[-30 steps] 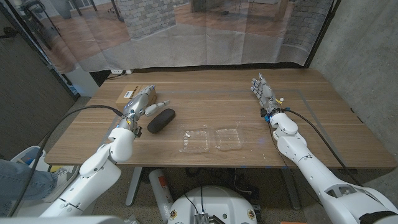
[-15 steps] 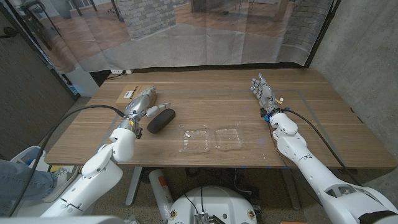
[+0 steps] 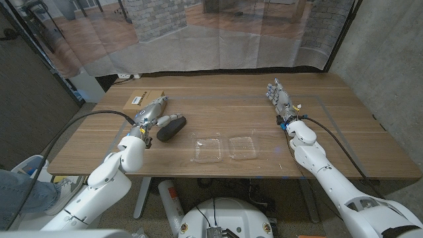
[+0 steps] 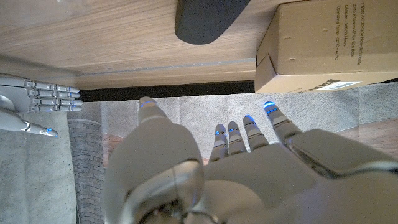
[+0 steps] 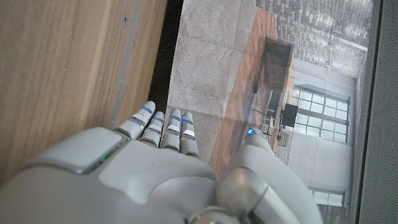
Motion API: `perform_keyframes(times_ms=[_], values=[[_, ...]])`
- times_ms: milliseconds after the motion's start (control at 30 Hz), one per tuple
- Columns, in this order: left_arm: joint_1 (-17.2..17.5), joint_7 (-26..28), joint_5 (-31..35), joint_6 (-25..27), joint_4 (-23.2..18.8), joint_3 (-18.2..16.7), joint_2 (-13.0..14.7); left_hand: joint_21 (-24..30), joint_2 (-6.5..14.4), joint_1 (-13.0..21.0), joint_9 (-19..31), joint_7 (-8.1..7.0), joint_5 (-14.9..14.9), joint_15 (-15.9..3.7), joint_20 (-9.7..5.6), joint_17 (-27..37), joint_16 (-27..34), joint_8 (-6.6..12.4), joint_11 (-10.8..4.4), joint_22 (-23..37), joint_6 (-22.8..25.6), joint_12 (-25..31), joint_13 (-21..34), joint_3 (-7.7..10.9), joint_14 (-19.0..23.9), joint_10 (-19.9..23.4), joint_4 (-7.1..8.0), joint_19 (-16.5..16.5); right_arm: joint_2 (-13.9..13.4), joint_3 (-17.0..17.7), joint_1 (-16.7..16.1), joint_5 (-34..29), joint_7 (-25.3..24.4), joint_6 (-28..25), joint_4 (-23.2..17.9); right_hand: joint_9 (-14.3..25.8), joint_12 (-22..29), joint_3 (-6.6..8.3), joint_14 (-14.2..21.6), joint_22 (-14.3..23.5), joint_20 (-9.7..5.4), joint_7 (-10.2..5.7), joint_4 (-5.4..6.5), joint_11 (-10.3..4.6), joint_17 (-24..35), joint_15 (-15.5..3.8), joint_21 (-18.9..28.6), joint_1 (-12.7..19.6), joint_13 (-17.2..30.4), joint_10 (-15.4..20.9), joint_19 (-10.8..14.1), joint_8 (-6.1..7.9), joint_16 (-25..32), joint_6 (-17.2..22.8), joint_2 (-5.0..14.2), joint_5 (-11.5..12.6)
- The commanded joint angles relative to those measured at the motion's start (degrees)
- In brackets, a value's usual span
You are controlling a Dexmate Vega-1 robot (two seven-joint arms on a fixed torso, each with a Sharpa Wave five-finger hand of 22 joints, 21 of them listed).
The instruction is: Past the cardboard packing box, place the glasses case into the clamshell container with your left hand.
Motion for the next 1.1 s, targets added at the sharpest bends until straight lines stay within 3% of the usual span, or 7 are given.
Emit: perform_keyframes(times_ms=[33, 500, 1100], values=[[0.36, -0.8, 0.86, 2.58, -0.59, 0.8, 0.36, 0.49, -0.19, 0.85, 0.25, -0.25, 0.23, 0.02, 1.17, 0.14, 0.36, 0.09, 0.3, 0.08, 0.27, 0.16, 0.2, -0.19, 0.36, 0.33, -0.44, 0.43, -0.42, 0.03, -0.57, 0.01, -0.47, -0.51, -1.27, 0.28, 0.02, 0.11, 0.16, 0.16, -1.21, -0.1, -0.5, -0.1, 0.11, 0.08, 0.23, 0.09, 0.22, 0.29, -0.24, -0.06, -0.05, 0.31, 0.58, -0.26], [-0.15, -1.23, 0.13, 4.06, 0.36, 1.51, 0.08, 0.73, -0.65, 1.08, 0.27, -0.97, 0.25, 0.35, 3.23, 0.24, 0.25, 0.06, 0.55, 0.09, 0.45, 0.03, 0.26, -0.62, 0.3, 0.17, -0.61, 1.76, -0.39, -0.22, -0.12, -0.02, -0.3, -0.77, -0.82, 0.29, 0.04, 0.06, 0.24, 0.16, -1.1, -0.2, -0.56, -0.07, 0.12, 0.12, 0.23, 0.09, 0.23, 0.36, -0.28, -0.08, -0.02, 0.29, 0.63, -0.27], [-2.36, -2.7, -1.66, 4.91, 2.53, 3.37, 0.16, 0.6, -0.87, 1.27, 0.29, -1.1, 0.29, 0.5, 3.79, 0.31, 0.24, -0.02, 0.64, 0.1, 0.37, 0.03, 0.31, -0.9, 0.35, 0.22, -0.71, 2.04, 0.15, -0.28, 0.62, -0.13, -0.11, -0.63, 0.6, 0.29, 0.02, -0.01, 0.25, 0.16, -1.03, -0.22, -0.62, -0.13, 0.13, 0.11, 0.25, 0.06, 0.23, 0.33, -0.25, -0.09, -0.02, 0.29, 0.69, -0.3]])
